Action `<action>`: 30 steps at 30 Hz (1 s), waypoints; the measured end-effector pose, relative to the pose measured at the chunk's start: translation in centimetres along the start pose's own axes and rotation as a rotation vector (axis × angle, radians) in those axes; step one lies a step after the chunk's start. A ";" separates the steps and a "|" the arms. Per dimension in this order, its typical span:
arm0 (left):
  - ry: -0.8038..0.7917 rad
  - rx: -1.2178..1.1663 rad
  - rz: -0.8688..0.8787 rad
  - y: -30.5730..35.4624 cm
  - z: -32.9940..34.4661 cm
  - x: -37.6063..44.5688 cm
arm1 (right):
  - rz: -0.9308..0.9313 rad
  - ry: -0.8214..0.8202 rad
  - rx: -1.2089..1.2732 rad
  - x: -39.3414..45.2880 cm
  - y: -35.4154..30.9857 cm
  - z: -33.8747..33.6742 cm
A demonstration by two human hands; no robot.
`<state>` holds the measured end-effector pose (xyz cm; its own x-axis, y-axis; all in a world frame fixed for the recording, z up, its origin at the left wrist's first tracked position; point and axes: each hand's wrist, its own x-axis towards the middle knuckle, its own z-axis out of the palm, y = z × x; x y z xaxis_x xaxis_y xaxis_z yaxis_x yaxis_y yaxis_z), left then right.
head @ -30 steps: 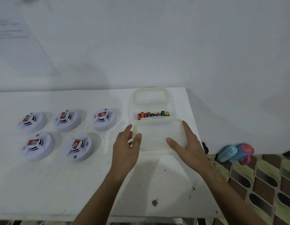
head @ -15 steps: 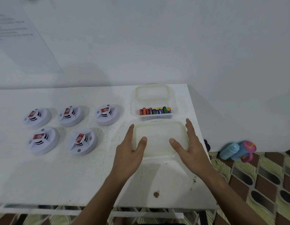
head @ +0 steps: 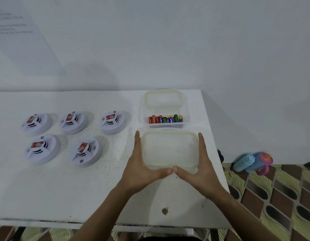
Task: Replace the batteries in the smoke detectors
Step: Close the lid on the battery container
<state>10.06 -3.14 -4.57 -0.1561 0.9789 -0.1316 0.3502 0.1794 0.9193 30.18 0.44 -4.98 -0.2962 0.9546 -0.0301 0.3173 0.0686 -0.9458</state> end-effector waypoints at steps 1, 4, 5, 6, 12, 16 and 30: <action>-0.023 0.008 0.004 0.0 -0.1 0.0 | 0.000 -0.019 0.004 0.0 0.0 -0.1; -0.022 0.029 0.023 -0.1 -0.1 0.2 | -0.003 -0.073 -0.017 0.1 -0.1 -0.5; -0.015 0.036 0.029 -0.2 -0.1 0.2 | -0.007 -0.082 -0.032 0.2 -0.1 -0.6; -0.010 0.043 0.032 -0.3 0.1 0.2 | -0.012 -0.087 -0.042 0.2 -0.1 -0.6; -0.015 0.091 -0.007 0.6 -0.3 0.1 | -0.028 -0.101 -0.058 0.8 0.5 -1.0; -0.108 0.085 0.039 0.7 -2.0 0.1 | -0.004 -0.153 -0.022 1.8 0.3 -2.8; 0.035 -0.303 -0.021 0.9 0.0 2.3 | 0.065 -0.057 0.330 4.4 0.0 -2.1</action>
<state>9.97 -0.74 -4.05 -0.1945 0.9703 -0.1439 0.0562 0.1575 0.9859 30.78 5.25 -4.48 -0.3378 0.9356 -0.1028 0.0310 -0.0980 -0.9947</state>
